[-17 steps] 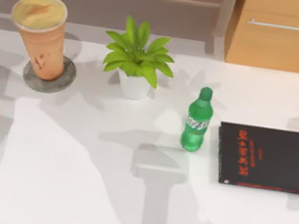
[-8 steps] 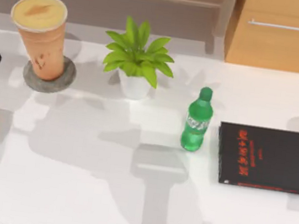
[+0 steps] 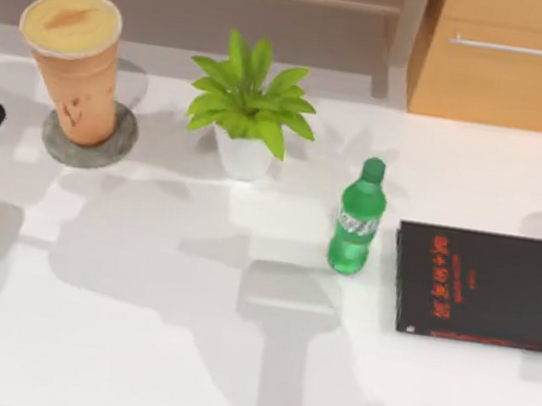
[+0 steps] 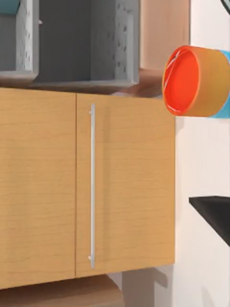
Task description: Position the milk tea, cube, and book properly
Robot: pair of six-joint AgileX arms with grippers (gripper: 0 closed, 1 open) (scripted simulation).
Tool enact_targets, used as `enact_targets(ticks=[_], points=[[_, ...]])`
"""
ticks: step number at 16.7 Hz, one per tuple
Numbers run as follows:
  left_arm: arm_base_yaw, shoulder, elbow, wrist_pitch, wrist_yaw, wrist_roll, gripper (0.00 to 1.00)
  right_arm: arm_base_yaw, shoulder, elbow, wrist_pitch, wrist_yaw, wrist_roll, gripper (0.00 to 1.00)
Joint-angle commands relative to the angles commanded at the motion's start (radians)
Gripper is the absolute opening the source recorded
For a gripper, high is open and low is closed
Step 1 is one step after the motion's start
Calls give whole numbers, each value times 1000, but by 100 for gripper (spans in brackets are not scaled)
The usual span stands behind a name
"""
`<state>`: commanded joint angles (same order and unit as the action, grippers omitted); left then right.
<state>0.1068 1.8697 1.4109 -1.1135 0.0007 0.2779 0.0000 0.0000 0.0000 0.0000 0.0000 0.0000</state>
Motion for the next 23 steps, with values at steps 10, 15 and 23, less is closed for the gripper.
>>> enact_targets(ticks=[10,15,23], points=[[-1,64,-140,206,0,1,100,0,0,0,0,0,0,100],[-1,64,-140,206,0,1,70,0,0,0,0,0,0,100],[-1,64,-140,206,0,1,10,0,0,0,0,0,0,100]])
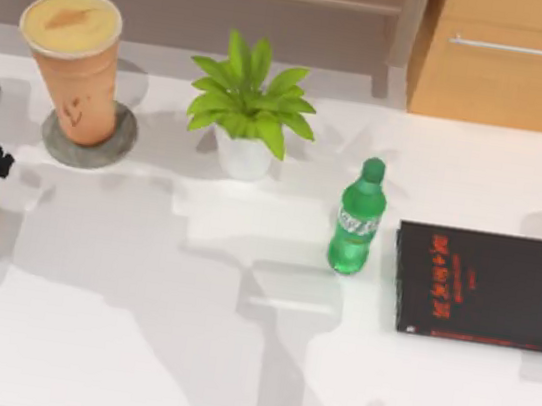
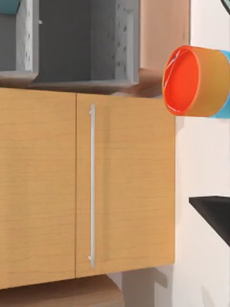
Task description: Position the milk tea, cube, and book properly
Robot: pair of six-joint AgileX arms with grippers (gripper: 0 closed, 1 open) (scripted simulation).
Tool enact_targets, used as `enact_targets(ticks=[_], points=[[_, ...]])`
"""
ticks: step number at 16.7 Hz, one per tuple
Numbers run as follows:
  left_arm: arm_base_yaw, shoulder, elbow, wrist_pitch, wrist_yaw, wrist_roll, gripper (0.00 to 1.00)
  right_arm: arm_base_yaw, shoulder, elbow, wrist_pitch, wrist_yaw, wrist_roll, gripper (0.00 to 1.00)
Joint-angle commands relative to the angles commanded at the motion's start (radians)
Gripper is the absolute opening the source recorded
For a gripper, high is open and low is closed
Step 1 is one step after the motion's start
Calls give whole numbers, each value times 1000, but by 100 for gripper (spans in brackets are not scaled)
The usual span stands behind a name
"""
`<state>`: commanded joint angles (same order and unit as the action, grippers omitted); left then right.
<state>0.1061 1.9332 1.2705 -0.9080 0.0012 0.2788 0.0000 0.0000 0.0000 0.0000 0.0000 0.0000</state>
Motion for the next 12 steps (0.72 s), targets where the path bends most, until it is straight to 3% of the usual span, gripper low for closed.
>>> enact_targets(ticks=[2,12], points=[[0,0,0,0,0,0,0,0,0,0,0,0,0,100],[-1,-8,11,-13,1,2,0,0,0,0,0,0,0,100]])
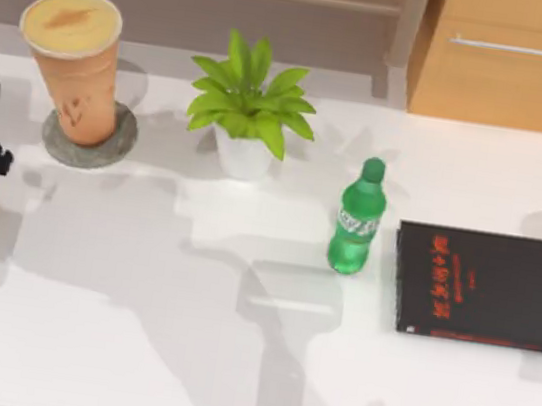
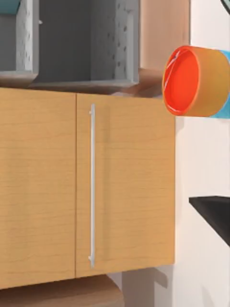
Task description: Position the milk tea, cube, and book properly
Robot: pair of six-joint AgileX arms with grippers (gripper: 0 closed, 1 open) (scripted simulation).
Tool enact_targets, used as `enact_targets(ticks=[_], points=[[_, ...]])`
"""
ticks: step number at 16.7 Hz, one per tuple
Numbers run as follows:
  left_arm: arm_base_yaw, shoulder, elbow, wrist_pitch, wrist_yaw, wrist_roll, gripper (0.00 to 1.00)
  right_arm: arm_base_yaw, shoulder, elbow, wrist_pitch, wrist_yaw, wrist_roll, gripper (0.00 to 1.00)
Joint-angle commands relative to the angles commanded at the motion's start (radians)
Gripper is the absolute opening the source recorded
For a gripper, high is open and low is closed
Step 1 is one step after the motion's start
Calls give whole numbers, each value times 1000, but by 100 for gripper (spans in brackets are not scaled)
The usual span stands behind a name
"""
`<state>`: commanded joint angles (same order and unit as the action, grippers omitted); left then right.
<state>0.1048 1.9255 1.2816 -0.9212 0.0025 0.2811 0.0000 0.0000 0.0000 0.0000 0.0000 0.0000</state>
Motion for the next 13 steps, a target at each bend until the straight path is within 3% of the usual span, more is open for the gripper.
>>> enact_targets(ticks=[6,13], points=[[1,-35,59,-98,-1,-3,0,0,0,0,0,0,0,100],[-5,-83,94,-89,7,-3,0,0,0,0,0,0,0,100]])
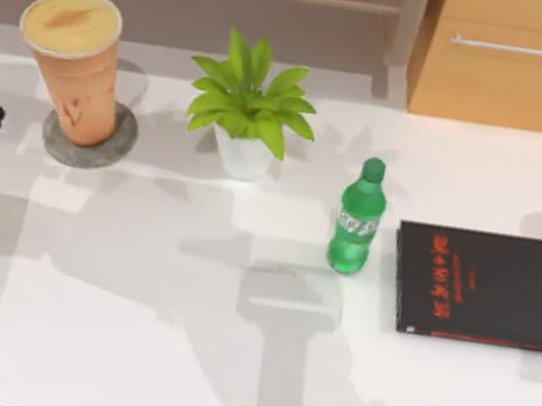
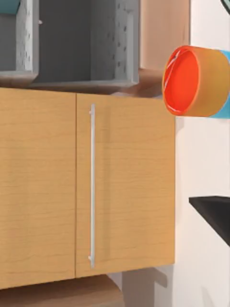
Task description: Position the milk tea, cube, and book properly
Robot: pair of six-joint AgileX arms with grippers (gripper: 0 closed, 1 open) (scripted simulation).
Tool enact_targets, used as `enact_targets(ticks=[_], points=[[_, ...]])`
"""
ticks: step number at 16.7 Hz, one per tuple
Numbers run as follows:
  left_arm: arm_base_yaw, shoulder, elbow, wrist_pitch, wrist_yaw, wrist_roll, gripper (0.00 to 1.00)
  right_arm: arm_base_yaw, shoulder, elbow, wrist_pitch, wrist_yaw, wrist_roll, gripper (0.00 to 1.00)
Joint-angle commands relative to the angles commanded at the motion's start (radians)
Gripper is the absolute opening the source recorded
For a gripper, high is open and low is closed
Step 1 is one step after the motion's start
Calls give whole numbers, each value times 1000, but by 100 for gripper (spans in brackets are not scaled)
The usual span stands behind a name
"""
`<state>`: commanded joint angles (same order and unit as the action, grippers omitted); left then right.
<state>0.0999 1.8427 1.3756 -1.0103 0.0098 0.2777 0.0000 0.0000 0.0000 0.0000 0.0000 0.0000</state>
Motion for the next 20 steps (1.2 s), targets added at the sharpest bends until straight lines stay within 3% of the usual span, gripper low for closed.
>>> enact_targets(ticks=[5,14,20], points=[[-22,-188,92,204,23,-37,0,0,0,0,0,0,0,100],[-86,-352,72,955,27,-206,0,0,0,0,0,0,0,100],[-108,-335,16,1128,17,-265,0,0,0,0,0,0,0,100]])
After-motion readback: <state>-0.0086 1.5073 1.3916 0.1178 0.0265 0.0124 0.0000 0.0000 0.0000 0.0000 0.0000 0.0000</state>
